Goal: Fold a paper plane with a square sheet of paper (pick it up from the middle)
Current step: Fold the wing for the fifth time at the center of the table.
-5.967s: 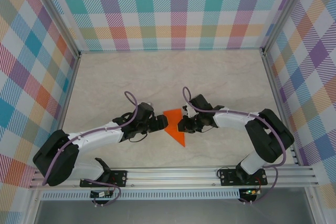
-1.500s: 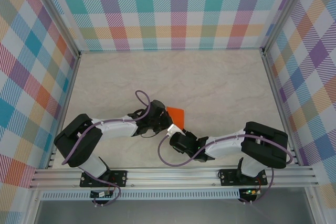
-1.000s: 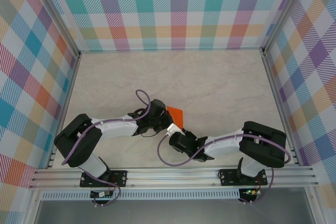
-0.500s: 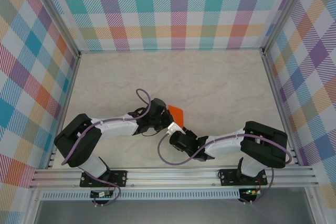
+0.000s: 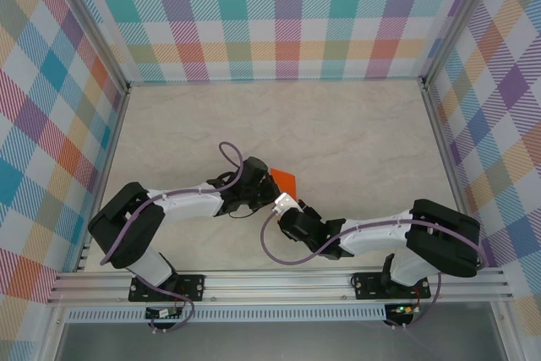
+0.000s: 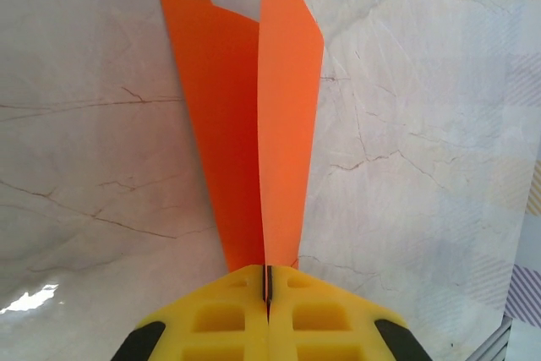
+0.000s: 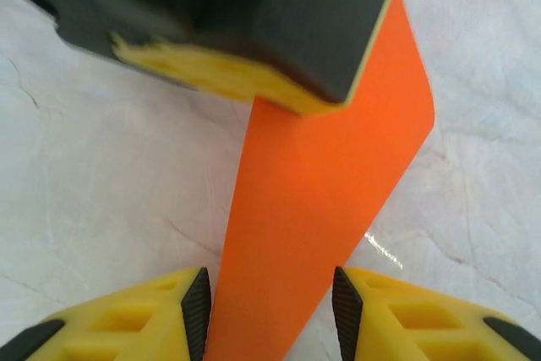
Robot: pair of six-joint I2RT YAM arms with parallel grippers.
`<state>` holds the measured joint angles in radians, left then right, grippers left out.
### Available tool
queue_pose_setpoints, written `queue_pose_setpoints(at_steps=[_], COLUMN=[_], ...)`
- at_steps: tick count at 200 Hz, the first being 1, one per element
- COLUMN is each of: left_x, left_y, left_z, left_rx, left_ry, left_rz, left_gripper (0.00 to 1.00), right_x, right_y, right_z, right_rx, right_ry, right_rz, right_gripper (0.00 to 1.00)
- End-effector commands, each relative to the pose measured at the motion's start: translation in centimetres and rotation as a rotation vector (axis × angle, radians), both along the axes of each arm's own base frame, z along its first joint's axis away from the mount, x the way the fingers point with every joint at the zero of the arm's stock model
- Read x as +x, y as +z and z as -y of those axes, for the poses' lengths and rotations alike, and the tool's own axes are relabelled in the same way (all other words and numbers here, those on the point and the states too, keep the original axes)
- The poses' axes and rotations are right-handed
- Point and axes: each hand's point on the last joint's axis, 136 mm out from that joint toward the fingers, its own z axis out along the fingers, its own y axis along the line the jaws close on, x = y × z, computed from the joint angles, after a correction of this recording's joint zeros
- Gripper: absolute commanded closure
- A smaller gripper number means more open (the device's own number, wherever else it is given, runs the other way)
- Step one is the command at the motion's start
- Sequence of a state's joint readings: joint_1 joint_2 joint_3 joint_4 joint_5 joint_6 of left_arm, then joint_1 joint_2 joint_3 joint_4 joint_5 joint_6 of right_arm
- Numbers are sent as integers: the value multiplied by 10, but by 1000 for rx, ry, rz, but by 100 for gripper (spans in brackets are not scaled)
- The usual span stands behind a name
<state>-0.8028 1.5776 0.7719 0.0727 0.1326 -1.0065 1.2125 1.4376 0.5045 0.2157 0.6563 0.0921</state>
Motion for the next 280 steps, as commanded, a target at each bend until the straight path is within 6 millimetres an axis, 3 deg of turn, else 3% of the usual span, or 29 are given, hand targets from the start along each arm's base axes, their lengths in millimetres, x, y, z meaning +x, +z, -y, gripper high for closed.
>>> queue_pose_setpoints(at_steps=[1, 84, 121, 207, 280], left_x=[-5, -6, -6, -5, -5], left_y=[-9, -8, -8, 0, 3], left_z=[-3, -1, -3, -2, -1], left_rx=[41, 33, 37, 25, 16], left_ry=[-11, -15, -12, -15, -17], left_rz=[-25, -26, -24, -10, -5], left_gripper=[100, 100, 100, 100, 100], right_x=[3, 5, 7, -2, -8], right_y=[16, -14, -15, -11, -4], right_z=[-11, -12, -11, 2, -5], right_rx=[107, 39, 23, 13, -24], right_ry=[14, 26, 22, 29, 73], right_rz=[13, -39, -33, -50, -27], right_gripper=[55, 56, 59, 52, 51])
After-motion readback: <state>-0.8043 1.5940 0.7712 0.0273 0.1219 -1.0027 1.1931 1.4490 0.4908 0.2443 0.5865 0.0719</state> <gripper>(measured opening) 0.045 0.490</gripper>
